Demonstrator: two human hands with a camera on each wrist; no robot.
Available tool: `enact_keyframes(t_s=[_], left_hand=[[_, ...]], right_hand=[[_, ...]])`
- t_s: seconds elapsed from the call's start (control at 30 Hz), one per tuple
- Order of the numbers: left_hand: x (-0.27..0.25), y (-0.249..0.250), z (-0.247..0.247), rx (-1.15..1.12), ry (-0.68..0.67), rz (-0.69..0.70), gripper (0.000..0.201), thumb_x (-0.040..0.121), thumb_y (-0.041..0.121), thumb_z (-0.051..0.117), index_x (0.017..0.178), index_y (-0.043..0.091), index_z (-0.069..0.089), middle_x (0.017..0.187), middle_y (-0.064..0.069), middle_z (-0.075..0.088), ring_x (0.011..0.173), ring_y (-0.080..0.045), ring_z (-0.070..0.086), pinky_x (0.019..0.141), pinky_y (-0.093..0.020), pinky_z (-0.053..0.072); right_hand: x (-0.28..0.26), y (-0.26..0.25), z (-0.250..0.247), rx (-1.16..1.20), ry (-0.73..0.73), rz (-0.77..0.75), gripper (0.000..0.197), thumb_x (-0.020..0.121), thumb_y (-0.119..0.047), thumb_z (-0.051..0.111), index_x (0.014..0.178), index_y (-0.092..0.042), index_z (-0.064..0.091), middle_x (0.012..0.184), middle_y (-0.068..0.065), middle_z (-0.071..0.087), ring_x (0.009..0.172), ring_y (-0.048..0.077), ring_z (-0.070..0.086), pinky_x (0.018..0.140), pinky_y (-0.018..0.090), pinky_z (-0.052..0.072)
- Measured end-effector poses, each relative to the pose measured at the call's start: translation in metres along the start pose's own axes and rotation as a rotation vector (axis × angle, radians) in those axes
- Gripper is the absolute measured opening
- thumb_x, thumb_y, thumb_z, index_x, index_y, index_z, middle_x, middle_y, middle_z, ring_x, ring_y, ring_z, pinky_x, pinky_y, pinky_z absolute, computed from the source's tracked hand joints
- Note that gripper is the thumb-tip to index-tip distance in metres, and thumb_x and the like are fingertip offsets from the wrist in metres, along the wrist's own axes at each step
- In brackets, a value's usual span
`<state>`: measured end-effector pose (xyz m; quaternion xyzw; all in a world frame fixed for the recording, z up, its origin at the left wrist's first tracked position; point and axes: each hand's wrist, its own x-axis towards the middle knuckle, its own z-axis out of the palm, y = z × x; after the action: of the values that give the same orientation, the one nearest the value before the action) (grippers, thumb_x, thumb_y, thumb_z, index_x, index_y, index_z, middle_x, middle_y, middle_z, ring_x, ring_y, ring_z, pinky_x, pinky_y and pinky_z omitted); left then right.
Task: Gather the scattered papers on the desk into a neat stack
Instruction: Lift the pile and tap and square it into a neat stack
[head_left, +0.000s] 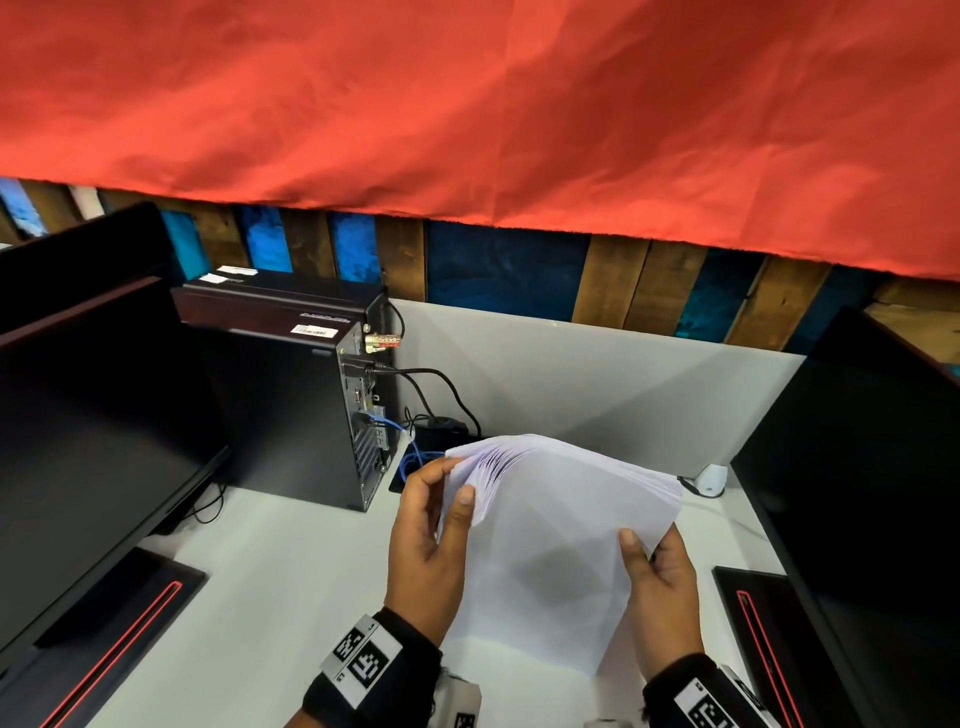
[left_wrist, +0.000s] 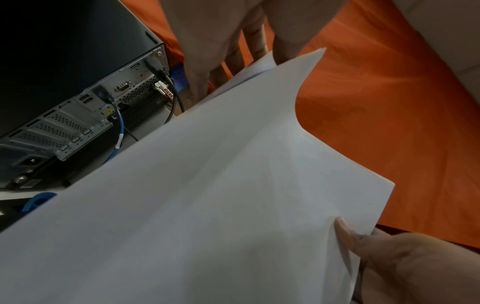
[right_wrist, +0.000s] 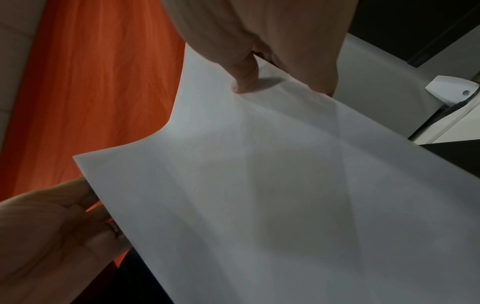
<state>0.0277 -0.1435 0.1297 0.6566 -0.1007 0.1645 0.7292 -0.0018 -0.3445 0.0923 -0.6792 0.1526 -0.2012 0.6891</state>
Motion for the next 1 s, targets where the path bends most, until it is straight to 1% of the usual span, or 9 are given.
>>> enact_keyframes(t_s=[0.1,0.2,0.27,0.37,0.5,0.7,0.77,0.87,1.0], left_hand=[[0.0,0.005,-0.004,-0.061,-0.014,-0.004,0.04,0.088,0.046,0.045,0.115,0.02,0.058,0.115,0.008,0.067,0.113,-0.007,0.06,0.09,-0.012,0.044],[-0.001,0.004,-0.012,-0.14,-0.069,-0.048,0.074,0.071,0.067,0.06,0.124,0.017,0.048,0.119,0.01,0.064,0.113,-0.007,0.059,0.092,-0.017,0.047],[0.001,-0.004,-0.015,-0.107,-0.072,-0.11,0.089,0.06,0.05,0.079,0.132,0.02,0.037,0.123,0.013,0.061,0.115,-0.005,0.058,0.094,-0.02,0.049],[0.006,-0.019,-0.016,-0.022,-0.036,-0.214,0.069,0.075,0.011,0.074,0.129,0.033,0.036,0.122,0.012,0.06,0.115,-0.006,0.06,0.097,-0.024,0.05],[0.014,-0.023,-0.015,0.018,-0.016,-0.287,0.046,0.093,0.006,0.05,0.137,0.013,0.039,0.129,-0.005,0.059,0.124,-0.023,0.054,0.109,-0.046,0.039],[0.021,0.002,-0.018,0.074,-0.068,-0.218,0.042,0.088,0.008,0.06,0.127,0.013,0.044,0.117,0.004,0.062,0.106,-0.001,0.061,0.096,-0.024,0.05],[0.019,0.003,-0.019,0.083,-0.107,-0.218,0.035,0.086,0.007,0.063,0.115,0.02,0.048,0.11,0.0,0.062,0.101,-0.004,0.063,0.091,-0.027,0.053],[0.019,0.007,-0.015,0.069,-0.137,-0.206,0.021,0.089,0.008,0.06,0.107,0.016,0.052,0.104,-0.009,0.064,0.095,-0.017,0.065,0.083,-0.031,0.056],[0.022,0.015,-0.016,0.063,-0.121,-0.157,0.016,0.09,0.004,0.057,0.101,0.014,0.053,0.093,-0.005,0.065,0.083,-0.011,0.065,0.073,-0.023,0.056]], right_hand=[[0.0,0.001,0.0,0.014,0.003,0.007,0.042,0.095,-0.007,0.049,0.134,-0.02,0.048,0.129,0.005,0.061,0.12,0.024,0.057,0.106,0.053,0.04],[-0.001,0.002,0.001,0.03,0.002,0.009,0.041,0.094,-0.006,0.049,0.134,-0.017,0.049,0.129,0.007,0.061,0.12,0.025,0.057,0.107,0.052,0.04],[-0.002,0.002,0.001,0.052,0.0,0.023,0.039,0.094,-0.005,0.049,0.132,-0.016,0.051,0.126,0.008,0.063,0.119,0.028,0.058,0.106,0.052,0.041],[-0.005,-0.003,0.004,0.091,-0.035,0.049,0.04,0.095,-0.002,0.047,0.133,-0.015,0.05,0.125,0.01,0.064,0.118,0.029,0.059,0.104,0.048,0.044],[-0.008,-0.017,0.009,0.101,-0.065,0.003,0.042,0.094,0.001,0.046,0.134,-0.013,0.049,0.126,0.009,0.064,0.116,0.024,0.061,0.102,0.039,0.047],[-0.009,-0.031,0.008,0.122,-0.081,-0.077,0.032,0.092,-0.013,0.056,0.124,-0.016,0.054,0.119,0.002,0.067,0.114,0.019,0.062,0.101,0.038,0.048],[-0.01,-0.031,0.009,0.108,-0.082,-0.048,0.033,0.088,-0.022,0.062,0.12,-0.016,0.057,0.115,0.004,0.069,0.112,0.023,0.064,0.097,0.039,0.051],[-0.008,-0.036,0.012,0.108,-0.081,-0.04,0.028,0.091,-0.008,0.056,0.118,-0.011,0.059,0.109,0.005,0.071,0.105,0.021,0.067,0.086,0.027,0.056],[-0.01,-0.047,0.011,0.159,-0.061,-0.08,0.025,0.089,-0.005,0.058,0.113,-0.01,0.062,0.103,0.003,0.073,0.095,0.013,0.07,0.081,0.019,0.057]])
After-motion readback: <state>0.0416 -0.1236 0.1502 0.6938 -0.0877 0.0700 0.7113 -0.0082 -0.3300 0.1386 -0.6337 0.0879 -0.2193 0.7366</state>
